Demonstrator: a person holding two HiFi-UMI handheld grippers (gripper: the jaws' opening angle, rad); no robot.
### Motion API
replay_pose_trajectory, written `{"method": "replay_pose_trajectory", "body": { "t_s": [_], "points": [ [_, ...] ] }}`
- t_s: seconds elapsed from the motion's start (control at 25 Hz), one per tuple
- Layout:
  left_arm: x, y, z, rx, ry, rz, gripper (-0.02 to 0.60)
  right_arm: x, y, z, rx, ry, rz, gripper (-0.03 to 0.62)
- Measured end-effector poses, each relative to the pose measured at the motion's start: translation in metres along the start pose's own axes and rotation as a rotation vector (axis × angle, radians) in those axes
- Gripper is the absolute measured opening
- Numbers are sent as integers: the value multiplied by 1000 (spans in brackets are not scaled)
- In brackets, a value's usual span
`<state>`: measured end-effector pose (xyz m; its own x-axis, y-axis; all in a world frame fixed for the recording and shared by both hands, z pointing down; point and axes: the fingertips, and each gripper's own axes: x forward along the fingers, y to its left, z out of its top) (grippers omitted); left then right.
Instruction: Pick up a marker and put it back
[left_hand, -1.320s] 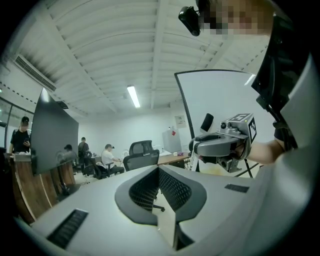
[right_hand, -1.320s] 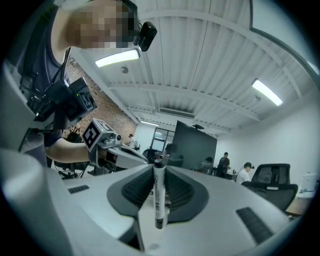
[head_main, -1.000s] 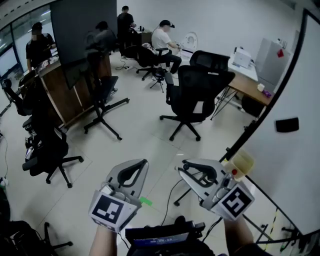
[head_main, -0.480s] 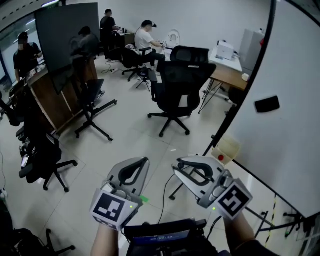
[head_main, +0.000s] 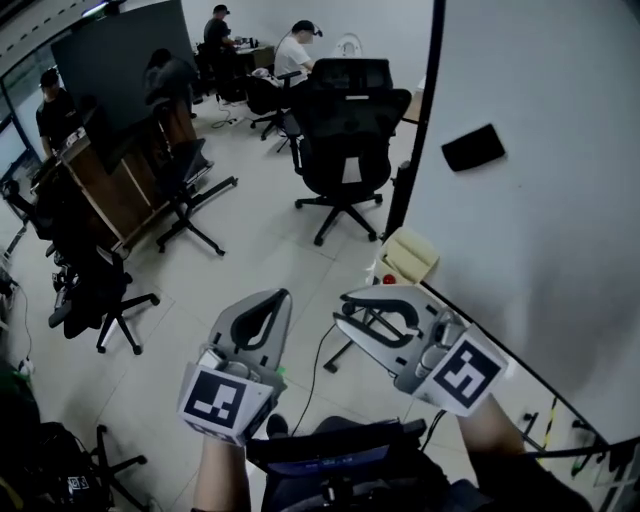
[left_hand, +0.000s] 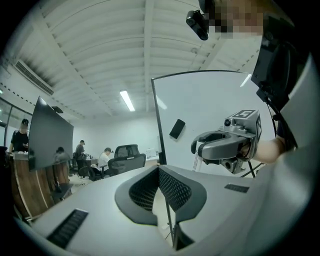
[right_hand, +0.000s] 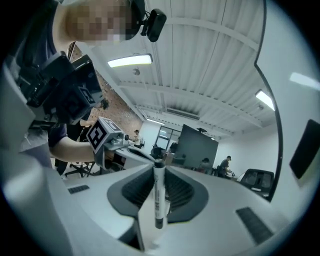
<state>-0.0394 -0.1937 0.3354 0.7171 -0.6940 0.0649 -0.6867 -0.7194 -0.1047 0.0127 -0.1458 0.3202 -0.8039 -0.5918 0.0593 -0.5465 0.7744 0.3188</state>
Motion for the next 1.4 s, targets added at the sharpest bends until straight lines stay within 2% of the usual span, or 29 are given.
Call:
{"method": "replay_pose_trajectory", "body": {
  "t_s": [0.24, 0.4, 0.6, 0.84, 1.0, 1.4],
  "points": [
    [6, -52, 11, 14, 47, 33, 0, -59, -4, -2, 43, -23, 17, 86],
    [-3, -57, 12, 19, 77, 66, 0, -64, 1, 1, 62, -44, 47, 86],
    [-14, -49, 7, 5, 74, 75, 0, -51, 9, 7, 53, -58, 62, 86],
    [-18, -43, -7, -46, 60, 15, 0, -40, 24, 2, 39, 14, 30, 86],
    [-23, -40, -5, -49, 40, -22, 0, -37, 29, -3, 64, 74, -13, 86],
    [-69, -30, 2, -57, 3, -60, 0, -26, 57, 21, 31, 112, -76, 86]
  ]
}}
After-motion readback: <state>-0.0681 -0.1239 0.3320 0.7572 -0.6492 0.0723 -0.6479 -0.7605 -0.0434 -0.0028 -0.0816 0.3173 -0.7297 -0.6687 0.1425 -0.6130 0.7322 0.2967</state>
